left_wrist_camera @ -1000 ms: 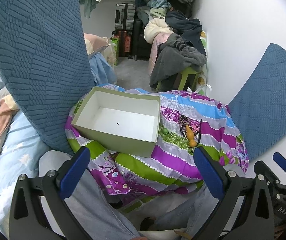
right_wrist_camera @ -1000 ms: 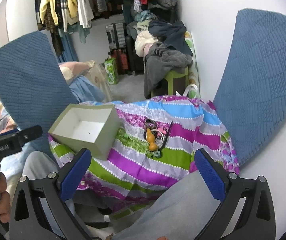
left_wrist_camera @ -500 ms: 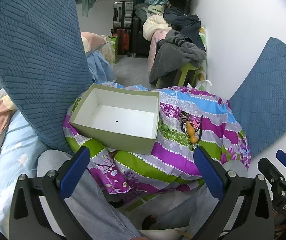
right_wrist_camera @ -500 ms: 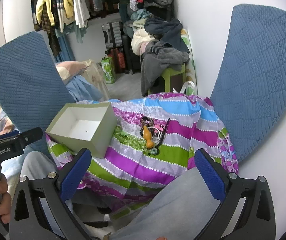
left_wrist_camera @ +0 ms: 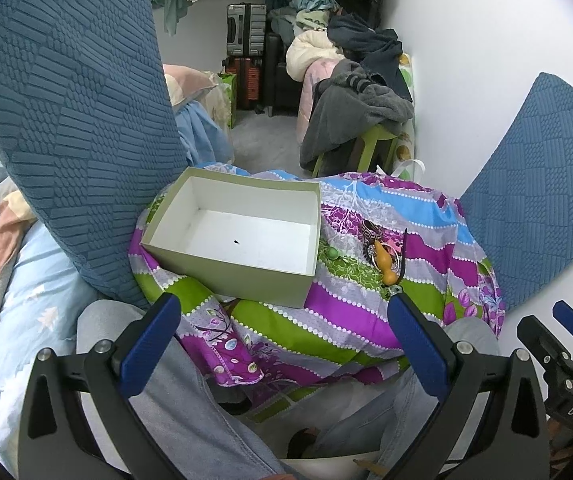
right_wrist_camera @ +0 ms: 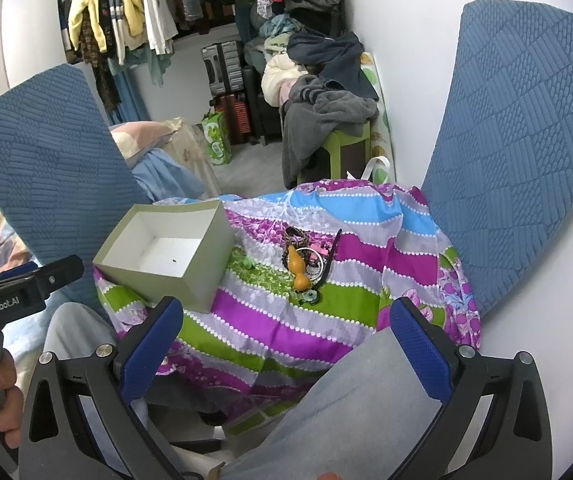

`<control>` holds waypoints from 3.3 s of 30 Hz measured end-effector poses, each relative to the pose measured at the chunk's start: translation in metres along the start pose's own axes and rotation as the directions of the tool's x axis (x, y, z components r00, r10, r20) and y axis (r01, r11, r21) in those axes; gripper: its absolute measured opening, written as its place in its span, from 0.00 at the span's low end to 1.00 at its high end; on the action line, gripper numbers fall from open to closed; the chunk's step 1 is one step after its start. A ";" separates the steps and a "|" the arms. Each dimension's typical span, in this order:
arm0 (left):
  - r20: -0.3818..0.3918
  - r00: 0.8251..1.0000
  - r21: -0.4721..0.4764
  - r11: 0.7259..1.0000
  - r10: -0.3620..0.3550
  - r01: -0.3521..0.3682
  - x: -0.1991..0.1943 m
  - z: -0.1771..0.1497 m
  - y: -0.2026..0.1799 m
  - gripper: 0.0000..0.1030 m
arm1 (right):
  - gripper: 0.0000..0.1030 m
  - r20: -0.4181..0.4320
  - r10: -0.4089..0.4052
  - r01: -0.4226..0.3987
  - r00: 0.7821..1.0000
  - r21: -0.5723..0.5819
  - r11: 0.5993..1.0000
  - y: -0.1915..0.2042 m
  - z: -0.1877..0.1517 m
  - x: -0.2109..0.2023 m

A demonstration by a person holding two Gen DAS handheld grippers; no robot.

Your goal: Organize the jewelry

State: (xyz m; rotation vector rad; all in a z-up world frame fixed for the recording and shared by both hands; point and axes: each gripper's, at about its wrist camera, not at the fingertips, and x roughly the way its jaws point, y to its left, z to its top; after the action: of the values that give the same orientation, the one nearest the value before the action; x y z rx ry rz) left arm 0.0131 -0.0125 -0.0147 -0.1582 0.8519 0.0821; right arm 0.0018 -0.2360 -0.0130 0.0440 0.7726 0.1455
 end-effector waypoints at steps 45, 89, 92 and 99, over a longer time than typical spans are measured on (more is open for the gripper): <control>-0.054 0.981 0.059 0.980 -0.185 0.188 0.101 0.015 -0.078 0.92 | 0.39 0.020 0.076 -0.078 0.997 0.120 0.990 -0.088 0.024 0.100; -0.425 0.838 -0.053 0.934 -0.342 0.354 0.325 -0.016 -0.140 0.28 | 0.23 -0.368 0.296 -0.229 0.881 0.216 0.949 -0.121 0.000 0.313; -0.418 0.841 -0.052 0.933 -0.344 0.356 0.321 -0.015 -0.137 0.27 | 0.23 -0.379 0.296 -0.230 0.877 0.210 0.950 -0.118 0.000 0.316; -0.386 0.846 -0.085 0.928 -0.367 0.364 0.310 -0.008 -0.117 0.27 | 0.23 -0.397 0.241 -0.206 0.886 0.130 0.970 -0.101 -0.002 0.320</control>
State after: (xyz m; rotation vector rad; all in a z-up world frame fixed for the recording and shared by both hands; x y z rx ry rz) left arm 0.2266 -0.1258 -0.2412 -0.3526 1.2138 -0.3180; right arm 0.2383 -0.2892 -0.2453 0.1886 1.1957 0.3507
